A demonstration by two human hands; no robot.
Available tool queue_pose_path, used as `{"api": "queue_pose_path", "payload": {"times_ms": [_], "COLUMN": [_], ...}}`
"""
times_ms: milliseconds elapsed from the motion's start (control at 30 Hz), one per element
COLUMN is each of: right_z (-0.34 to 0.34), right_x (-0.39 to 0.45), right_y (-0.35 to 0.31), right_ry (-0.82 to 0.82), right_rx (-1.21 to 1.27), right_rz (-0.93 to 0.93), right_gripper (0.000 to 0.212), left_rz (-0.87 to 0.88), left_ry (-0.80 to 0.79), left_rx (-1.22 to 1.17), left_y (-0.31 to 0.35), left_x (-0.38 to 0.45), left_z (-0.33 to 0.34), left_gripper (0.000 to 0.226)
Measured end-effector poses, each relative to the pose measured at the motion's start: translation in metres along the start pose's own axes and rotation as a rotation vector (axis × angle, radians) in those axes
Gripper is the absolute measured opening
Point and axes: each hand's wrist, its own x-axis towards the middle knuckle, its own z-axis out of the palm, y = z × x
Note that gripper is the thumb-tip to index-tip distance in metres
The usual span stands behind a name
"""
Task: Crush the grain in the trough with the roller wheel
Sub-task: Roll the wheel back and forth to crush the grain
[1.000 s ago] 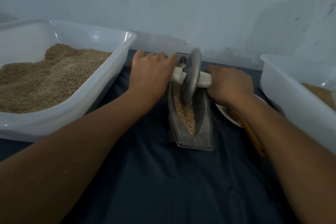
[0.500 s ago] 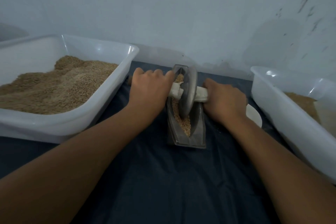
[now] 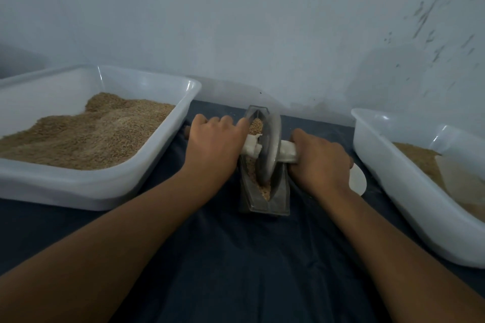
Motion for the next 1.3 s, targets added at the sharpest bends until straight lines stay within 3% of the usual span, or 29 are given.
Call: {"api": "queue_pose_path", "payload": {"times_ms": [367, 900, 1300], "right_z": [0.000, 0.033, 0.036], "right_x": [0.000, 0.042, 0.066], "right_y": [0.000, 0.017, 0.020], "right_ry": [0.038, -0.232, -0.361], "right_rx": [0.021, 0.037, 0.077], "right_rz": [-0.033, -0.007, -0.048], "right_gripper": [0.020, 0.011, 0.010], "left_rz": [-0.024, -0.001, 0.003], "left_ry": [0.060, 0.062, 0.135], "left_rx": [-0.036, 0.007, -0.005], "left_y": [-0.003, -0.005, -0.008], "left_x": [-0.009, 0.025, 0.040], "left_z": [0.005, 0.031, 0.045], "left_gripper": [0.030, 0.016, 0.020]}}
